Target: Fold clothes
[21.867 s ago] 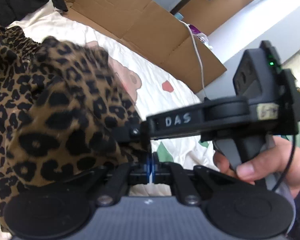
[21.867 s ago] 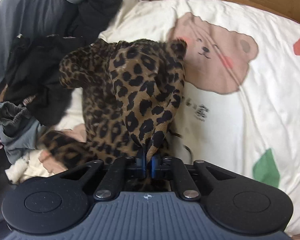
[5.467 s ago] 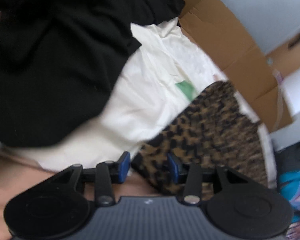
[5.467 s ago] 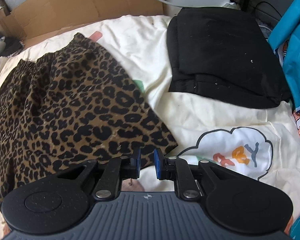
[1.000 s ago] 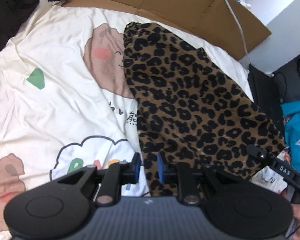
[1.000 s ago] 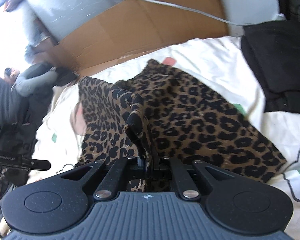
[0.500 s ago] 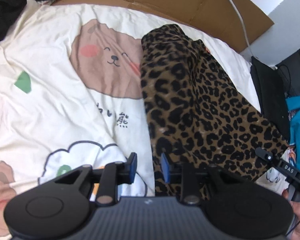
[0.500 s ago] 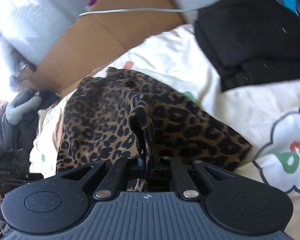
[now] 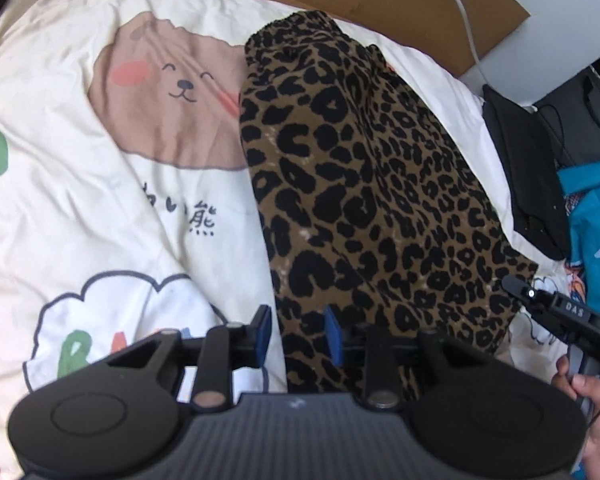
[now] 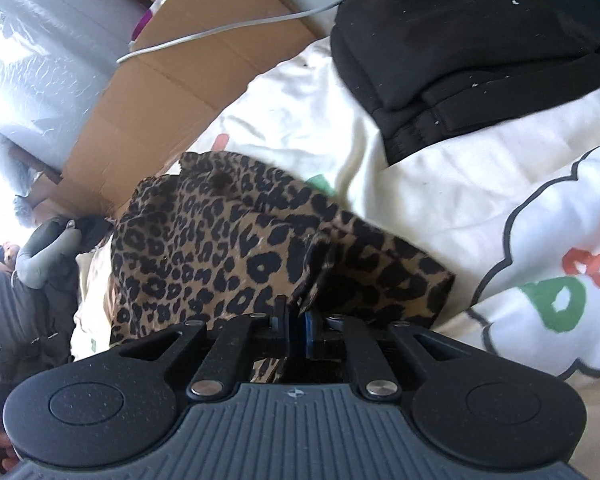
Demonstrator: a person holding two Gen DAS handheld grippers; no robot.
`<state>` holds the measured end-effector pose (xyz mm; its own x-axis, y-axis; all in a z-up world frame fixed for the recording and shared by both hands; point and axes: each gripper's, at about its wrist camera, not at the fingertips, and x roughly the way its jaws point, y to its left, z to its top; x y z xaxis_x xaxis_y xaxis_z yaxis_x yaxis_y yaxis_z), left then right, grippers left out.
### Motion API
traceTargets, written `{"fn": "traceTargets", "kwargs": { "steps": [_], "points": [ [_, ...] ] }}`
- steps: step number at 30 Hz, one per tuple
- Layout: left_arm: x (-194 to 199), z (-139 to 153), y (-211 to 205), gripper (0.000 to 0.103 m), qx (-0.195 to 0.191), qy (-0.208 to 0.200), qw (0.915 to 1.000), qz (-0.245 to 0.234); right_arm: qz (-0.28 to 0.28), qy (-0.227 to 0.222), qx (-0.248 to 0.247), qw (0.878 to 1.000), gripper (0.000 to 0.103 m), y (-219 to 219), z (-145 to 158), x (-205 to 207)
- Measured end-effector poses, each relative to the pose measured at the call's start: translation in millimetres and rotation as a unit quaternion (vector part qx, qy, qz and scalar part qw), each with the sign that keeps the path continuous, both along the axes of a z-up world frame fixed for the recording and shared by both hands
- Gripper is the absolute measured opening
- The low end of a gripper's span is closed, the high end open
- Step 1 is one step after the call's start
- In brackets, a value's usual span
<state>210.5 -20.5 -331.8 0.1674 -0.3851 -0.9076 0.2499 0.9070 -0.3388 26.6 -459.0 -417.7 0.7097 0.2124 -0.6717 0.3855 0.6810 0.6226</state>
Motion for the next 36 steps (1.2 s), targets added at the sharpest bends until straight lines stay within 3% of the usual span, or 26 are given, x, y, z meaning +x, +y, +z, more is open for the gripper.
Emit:
{"fn": "traceTargets", "kwargs": {
  "steps": [3,6,12,21,27,36],
  "points": [
    [-3.1,-0.8,2.3,0.032,0.003,-0.002,1.0,-0.006,-0.009,0.013,0.005,1.0,0.005,-4.1,-4.3,3.3],
    [-3.2,-0.7,4.0,0.032,0.002,-0.003,1.0,-0.004,-0.017,0.008,0.011,1.0,0.001,-6.8,-3.9,-0.5],
    [5.7,6.4,2.6,0.032,-0.003,-0.019,0.9998,-0.005,-0.032,-0.003,-0.006,0.999,0.0,-11.5,7.1,-15.9],
    [29.3,43.0,-12.0,0.032,0.009,-0.04,0.9986,-0.033,-0.044,0.013,0.012,0.999,0.001,-22.6,-11.3,-31.9],
    [62.8,76.4,-40.9,0.036,0.036,-0.061,0.9961,-0.053,-0.069,0.003,0.014,0.998,0.003,-32.5,-10.6,-38.2],
    [103.9,90.7,-112.0,0.037,0.023,-0.084,0.9954,-0.039,-0.074,-0.002,0.027,0.997,0.004,-41.7,-13.3,-35.7]
  ]
}}
